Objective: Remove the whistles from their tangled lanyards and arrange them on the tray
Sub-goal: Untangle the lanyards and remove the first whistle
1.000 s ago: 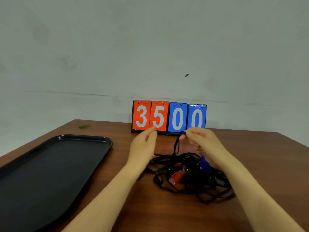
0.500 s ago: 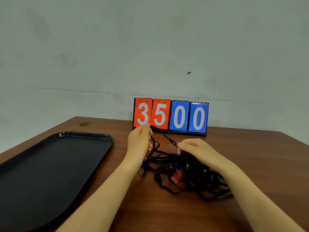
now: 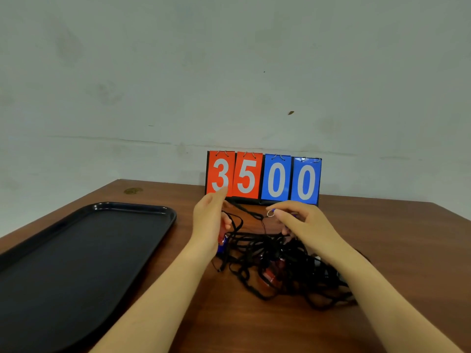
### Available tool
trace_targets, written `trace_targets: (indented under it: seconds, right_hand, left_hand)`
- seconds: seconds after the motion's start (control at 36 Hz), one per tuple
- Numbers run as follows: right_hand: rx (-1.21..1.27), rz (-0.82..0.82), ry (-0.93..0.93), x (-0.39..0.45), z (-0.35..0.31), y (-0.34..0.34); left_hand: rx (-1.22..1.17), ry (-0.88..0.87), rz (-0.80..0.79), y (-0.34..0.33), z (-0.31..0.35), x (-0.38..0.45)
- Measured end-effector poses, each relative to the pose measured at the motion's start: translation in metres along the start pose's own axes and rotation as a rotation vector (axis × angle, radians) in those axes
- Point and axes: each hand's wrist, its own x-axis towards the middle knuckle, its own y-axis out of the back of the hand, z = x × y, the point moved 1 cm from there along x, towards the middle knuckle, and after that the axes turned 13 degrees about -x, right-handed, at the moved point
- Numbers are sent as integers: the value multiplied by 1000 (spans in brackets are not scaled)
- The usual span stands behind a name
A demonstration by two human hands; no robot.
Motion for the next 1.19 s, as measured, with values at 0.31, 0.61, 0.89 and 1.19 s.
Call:
trace_targets:
  seconds: [0.31, 0.61, 0.89, 1.19]
  right_hand:
    - [366, 112, -274, 5, 1, 4]
    - [667, 141, -327, 3, -4, -3]
    - [958, 46, -402, 2, -3, -11]
    - [956, 84, -325, 3, -2, -9]
  left_hand:
    - [91, 30, -183, -7, -2, -8]
    - [76, 100, -240, -8, -10, -7]
    - [52, 106, -229, -7, -14, -6]
    - [27, 231, -193, -7, -9, -10]
